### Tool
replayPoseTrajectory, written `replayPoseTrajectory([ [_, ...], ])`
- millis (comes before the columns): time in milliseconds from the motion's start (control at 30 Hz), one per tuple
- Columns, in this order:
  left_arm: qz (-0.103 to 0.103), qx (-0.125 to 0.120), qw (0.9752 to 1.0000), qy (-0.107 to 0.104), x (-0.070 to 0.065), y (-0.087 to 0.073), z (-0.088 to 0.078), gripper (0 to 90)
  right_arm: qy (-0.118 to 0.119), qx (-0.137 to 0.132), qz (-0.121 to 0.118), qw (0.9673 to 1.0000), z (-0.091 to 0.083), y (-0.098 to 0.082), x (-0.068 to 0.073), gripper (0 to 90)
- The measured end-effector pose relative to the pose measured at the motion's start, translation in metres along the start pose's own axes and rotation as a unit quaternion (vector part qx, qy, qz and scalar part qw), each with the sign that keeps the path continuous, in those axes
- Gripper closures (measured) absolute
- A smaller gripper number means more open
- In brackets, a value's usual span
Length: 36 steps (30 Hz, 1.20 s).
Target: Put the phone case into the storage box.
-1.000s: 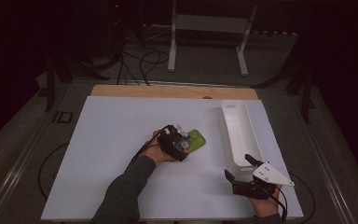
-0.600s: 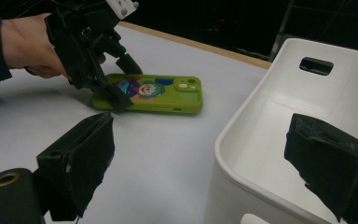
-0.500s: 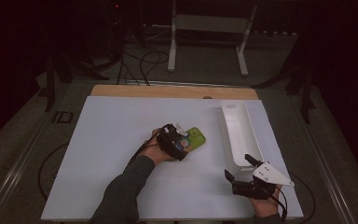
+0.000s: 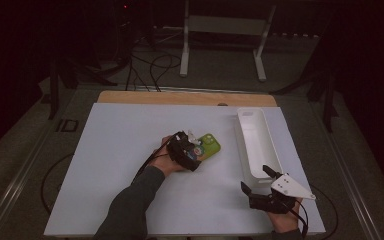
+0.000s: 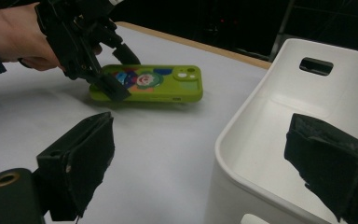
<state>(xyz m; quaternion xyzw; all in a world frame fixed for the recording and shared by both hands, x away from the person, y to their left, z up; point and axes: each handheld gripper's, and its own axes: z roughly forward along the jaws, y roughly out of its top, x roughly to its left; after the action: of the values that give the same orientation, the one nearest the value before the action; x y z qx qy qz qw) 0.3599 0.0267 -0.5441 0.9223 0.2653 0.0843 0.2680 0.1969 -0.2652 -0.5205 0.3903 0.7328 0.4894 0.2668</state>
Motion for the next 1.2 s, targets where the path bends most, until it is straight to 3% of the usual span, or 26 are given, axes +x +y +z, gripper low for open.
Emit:
replayPoseTrajectory([
  [1200,0.018,-0.059,0.9974,0.037,-0.004,0.004,-0.048,16.4,-0.001,-0.003,0.003,1.0000,0.000,0.000,0.000,8.0],
])
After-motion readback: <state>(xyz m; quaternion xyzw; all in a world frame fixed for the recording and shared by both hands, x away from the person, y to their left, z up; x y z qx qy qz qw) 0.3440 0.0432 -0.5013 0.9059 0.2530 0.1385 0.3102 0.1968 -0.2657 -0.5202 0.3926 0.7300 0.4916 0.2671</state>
